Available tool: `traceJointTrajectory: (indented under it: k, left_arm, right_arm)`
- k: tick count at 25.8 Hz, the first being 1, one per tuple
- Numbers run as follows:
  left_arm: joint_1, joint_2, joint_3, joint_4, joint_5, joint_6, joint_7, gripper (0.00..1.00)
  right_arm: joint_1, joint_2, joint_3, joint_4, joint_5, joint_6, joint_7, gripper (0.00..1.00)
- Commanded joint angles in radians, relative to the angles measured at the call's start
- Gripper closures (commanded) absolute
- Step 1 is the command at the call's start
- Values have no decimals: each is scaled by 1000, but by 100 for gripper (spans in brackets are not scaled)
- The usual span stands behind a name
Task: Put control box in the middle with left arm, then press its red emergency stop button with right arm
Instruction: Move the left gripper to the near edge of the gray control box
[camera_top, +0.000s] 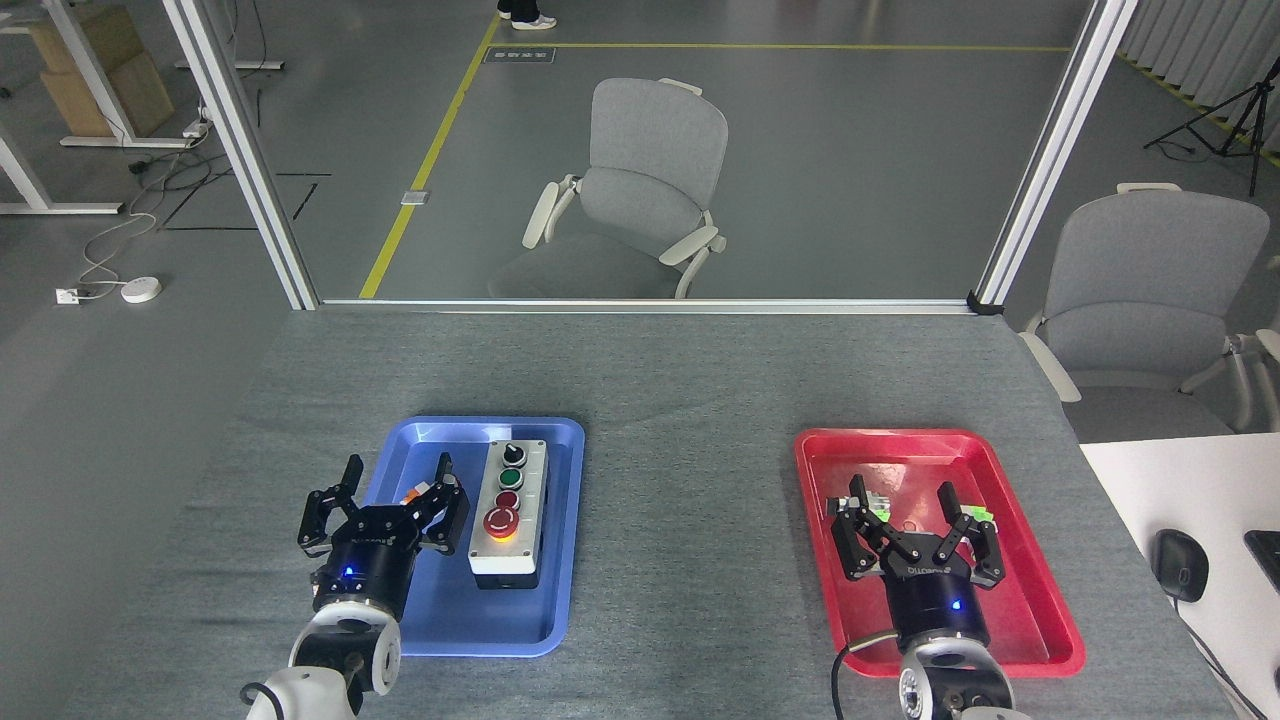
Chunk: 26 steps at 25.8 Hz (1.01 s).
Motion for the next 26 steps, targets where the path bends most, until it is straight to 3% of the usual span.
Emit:
traceJointTrajectory:
  k: [1,6,12,16,23,26]
  left_arm:
    - [4,2,3,-5,-5,0,6,1]
    - [19,4,14,-51,27,-7,23,1]
    - [173,-9,19,-225,92,-44,12,1]
    - [213,-47,-67,-196,87,-53,23,2]
    - [171,-91,-179,-59,30,85,23,2]
    - [157,-101,-185,-7,30,94,23,2]
  right_arm:
    - [-1,-6,0,2,0,2,2,1]
    - [-1,2,2,0,0,2,2,1]
    - [-1,-4,0,0,0,5,2,1]
    - [1,-1,2,2,0,10,2,1]
    - [1,-3,2,2,3,10,1,1]
    - [4,2,3,2,3,13,-1,1]
